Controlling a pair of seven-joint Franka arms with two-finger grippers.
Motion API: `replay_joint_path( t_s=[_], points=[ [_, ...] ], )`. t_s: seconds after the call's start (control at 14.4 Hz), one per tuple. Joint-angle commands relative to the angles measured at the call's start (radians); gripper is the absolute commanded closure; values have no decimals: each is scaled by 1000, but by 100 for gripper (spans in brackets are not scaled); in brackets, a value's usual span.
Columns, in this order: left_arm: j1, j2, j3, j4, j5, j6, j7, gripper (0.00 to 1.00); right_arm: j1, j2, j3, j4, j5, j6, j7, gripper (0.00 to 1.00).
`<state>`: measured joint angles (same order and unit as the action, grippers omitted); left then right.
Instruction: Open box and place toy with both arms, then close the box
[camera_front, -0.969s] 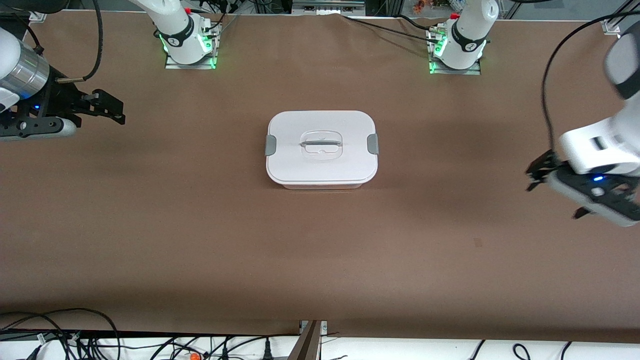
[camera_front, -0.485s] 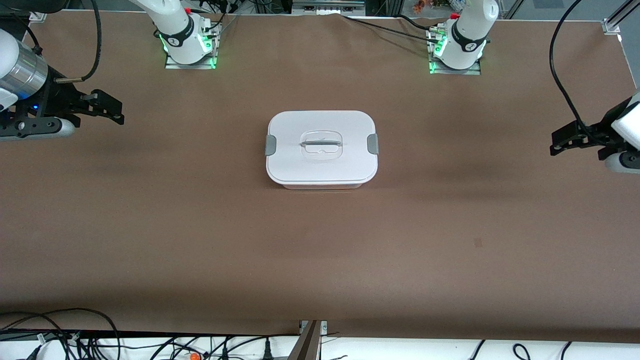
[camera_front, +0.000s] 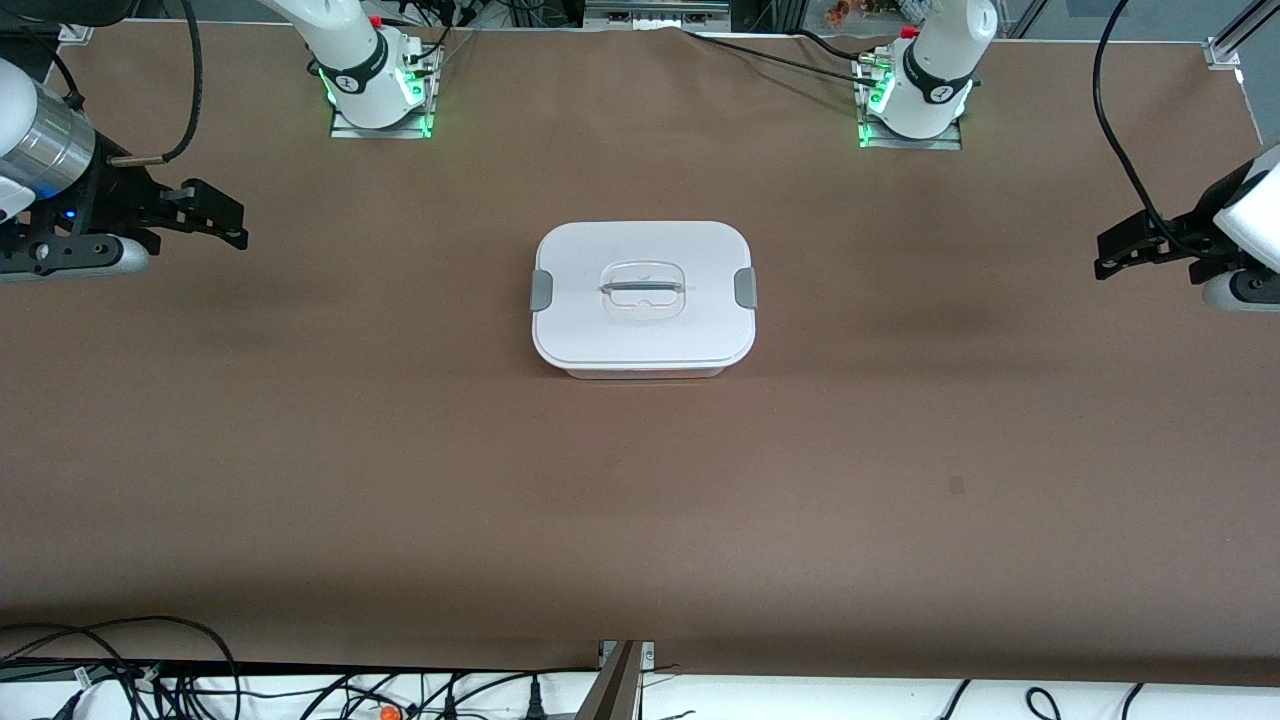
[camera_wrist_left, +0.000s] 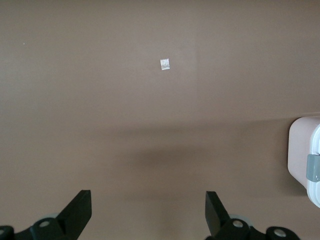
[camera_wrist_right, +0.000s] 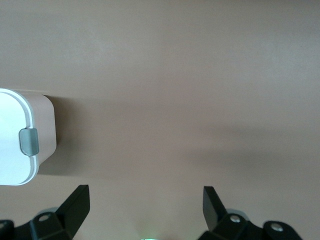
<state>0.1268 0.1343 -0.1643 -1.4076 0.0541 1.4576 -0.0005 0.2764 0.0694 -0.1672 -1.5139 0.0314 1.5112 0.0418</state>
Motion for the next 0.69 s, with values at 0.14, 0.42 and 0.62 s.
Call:
replay_joint_path(
  t_s=[0.14,0.42,0.62],
  points=[
    [14,-25,31,-37,-79,-8,-18,0,-11,3,6,14,-10,-16,-13,0],
    [24,16,29,2,-72,-8,-13,0,-11,7,6,15,-8,-16,-13,0],
    [24,19,31,7,-69,-23,-13,0,-11,7,6,15,-8,-16,-13,0]
  ],
)
